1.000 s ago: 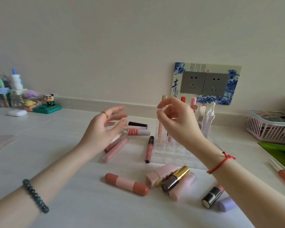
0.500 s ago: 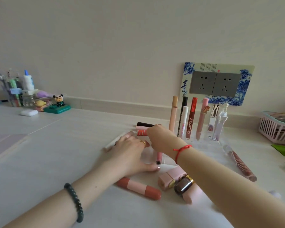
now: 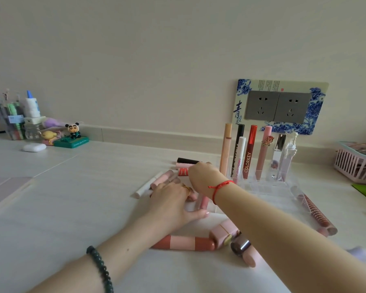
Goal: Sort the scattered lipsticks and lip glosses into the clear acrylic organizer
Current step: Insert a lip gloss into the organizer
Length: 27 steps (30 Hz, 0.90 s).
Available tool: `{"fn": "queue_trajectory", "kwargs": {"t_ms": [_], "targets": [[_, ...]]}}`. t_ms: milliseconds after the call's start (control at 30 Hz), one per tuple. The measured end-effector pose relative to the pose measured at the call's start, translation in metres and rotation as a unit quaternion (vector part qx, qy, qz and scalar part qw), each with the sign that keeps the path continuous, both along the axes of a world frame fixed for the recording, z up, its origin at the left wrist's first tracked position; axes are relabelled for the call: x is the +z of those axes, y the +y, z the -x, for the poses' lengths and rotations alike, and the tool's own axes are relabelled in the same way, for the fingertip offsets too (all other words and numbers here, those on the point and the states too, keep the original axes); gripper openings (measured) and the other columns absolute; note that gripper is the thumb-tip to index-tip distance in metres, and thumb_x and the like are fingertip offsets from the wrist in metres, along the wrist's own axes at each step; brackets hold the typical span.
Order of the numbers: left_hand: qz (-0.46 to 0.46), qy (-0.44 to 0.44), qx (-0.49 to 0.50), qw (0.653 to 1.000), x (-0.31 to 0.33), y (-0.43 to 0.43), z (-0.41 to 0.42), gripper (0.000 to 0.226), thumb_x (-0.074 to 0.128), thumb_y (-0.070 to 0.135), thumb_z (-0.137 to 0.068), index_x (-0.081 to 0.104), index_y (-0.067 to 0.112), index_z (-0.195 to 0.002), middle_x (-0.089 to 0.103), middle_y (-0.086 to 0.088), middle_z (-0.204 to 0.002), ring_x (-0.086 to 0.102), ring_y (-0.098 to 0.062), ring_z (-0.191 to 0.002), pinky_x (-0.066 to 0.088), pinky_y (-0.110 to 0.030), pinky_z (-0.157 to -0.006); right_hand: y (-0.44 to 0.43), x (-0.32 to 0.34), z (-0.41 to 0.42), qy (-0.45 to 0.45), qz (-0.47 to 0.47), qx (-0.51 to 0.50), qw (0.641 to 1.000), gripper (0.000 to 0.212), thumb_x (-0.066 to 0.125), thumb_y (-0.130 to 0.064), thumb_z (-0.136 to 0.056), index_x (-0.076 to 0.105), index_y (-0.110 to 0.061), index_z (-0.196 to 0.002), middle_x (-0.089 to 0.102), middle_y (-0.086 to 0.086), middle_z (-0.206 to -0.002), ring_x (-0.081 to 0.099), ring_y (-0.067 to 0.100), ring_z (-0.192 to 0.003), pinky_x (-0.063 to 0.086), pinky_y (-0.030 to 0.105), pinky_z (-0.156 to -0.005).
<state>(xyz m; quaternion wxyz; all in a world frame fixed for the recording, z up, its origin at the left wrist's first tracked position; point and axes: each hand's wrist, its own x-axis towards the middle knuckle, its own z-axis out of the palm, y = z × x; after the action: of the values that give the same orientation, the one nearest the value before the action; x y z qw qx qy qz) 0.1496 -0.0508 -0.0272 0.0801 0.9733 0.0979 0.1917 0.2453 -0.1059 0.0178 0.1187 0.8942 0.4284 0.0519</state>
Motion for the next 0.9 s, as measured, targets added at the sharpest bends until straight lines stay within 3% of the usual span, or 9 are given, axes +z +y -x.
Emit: {"fn": "queue_trajectory", "kwargs": {"t_ms": [67, 133, 167, 267, 367, 500, 667, 900], "targets": [[0.005, 0.011, -0.005, 1.0, 0.0, 0.002, 0.001, 0.039, 0.057, 0.066, -0.072, 0.06, 0.028, -0.084, 0.064, 0.005, -0.102, 0.032, -0.01, -0.132, 0.017, -0.03, -0.111, -0.001, 0.004, 0.0, 0.035, -0.033, -0.008, 0.999, 0.025, 0.037, -0.001, -0.09, 0.049, -0.003, -0.111, 0.052, 0.016, -0.117, 0.05, 0.032, -0.11, 0.042, 0.032, -0.081], [0.009, 0.02, 0.002, 1.0, 0.0, 0.003, 0.003, 0.046, 0.057, 0.069, -0.068, 0.063, 0.029, -0.09, 0.059, -0.002, -0.121, 0.02, -0.014, -0.139, 0.021, -0.033, -0.111, -0.003, 0.01, 0.0, 0.053, -0.084, -0.004, 0.995, 0.012, 0.038, 0.002, -0.086, 0.047, -0.004, -0.083, 0.051, 0.017, -0.101, 0.05, 0.03, -0.092, 0.04, 0.032, -0.07], [0.008, 0.022, 0.008, 1.0, 0.0, 0.005, 0.003, 0.051, 0.056, 0.071, -0.066, 0.064, 0.031, -0.096, 0.054, -0.005, -0.13, 0.015, -0.015, -0.141, 0.022, -0.034, -0.111, -0.006, 0.014, 0.001, 0.058, -0.118, 0.001, 0.991, 0.011, 0.039, 0.002, -0.085, 0.047, -0.004, -0.081, 0.051, 0.017, -0.098, 0.049, 0.03, -0.088, 0.04, 0.032, -0.068], [0.003, 0.017, 0.013, 1.0, 0.001, 0.006, 0.003, 0.064, 0.055, 0.075, -0.062, 0.061, 0.031, -0.108, 0.053, 0.0, -0.132, 0.016, -0.014, -0.141, 0.025, -0.033, -0.11, -0.018, 0.024, 0.002, 0.063, -0.254, 0.041, 0.964, 0.024, 0.044, -0.004, -0.086, 0.055, -0.003, -0.107, 0.062, 0.014, -0.101, 0.055, 0.03, -0.09, 0.049, 0.037, -0.073], [0.056, -0.036, -0.011, 0.998, 0.005, 0.004, 0.006, 0.066, 0.059, 0.071, -0.06, 0.06, 0.03, -0.112, 0.061, 0.016, -0.112, 0.035, -0.013, -0.132, 0.031, -0.033, -0.106, -0.035, 0.034, 0.005, 0.104, -0.413, 0.097, 0.9, 0.029, 0.047, -0.003, -0.083, 0.058, -0.012, -0.109, 0.065, 0.005, -0.097, 0.06, 0.021, -0.088, 0.053, 0.034, -0.077], [0.191, -0.147, -0.055, 0.969, 0.013, -0.001, 0.007, 0.051, 0.074, 0.05, -0.063, 0.059, 0.032, -0.109, 0.065, 0.019, -0.085, 0.057, 0.002, -0.096, 0.045, -0.026, -0.091, -0.066, 0.05, 0.01, 0.224, -0.569, 0.156, 0.776, 0.033, 0.059, -0.001, -0.079, 0.058, -0.022, -0.104, 0.062, -0.003, -0.099, 0.063, 0.006, -0.079, 0.055, 0.018, -0.074], [0.287, -0.167, -0.14, 0.933, 0.032, -0.014, 0.0, 0.049, 0.079, 0.019, -0.067, 0.057, 0.039, -0.106, 0.066, 0.013, -0.081, 0.06, 0.003, -0.073, 0.044, -0.007, -0.07, -0.1, 0.058, 0.008, 0.314, -0.635, 0.163, 0.687, 0.038, 0.068, -0.003, -0.076, 0.058, -0.023, -0.107, 0.066, -0.003, -0.09, 0.068, 0.008, -0.073, 0.056, 0.019, -0.07], [0.352, -0.149, -0.203, 0.902, 0.043, -0.03, -0.027, 0.046, 0.077, 0.013, -0.069, 0.06, 0.048, -0.093, 0.064, 0.028, -0.083, 0.062, 0.001, -0.071, 0.048, -0.011, -0.072, -0.129, 0.061, -0.005, 0.387, -0.642, 0.148, 0.645, 0.025, 0.067, -0.006, -0.078, 0.062, -0.025, -0.093, 0.069, 0.0, -0.077, 0.07, 0.02, -0.078, 0.059, 0.033, -0.067]]}}
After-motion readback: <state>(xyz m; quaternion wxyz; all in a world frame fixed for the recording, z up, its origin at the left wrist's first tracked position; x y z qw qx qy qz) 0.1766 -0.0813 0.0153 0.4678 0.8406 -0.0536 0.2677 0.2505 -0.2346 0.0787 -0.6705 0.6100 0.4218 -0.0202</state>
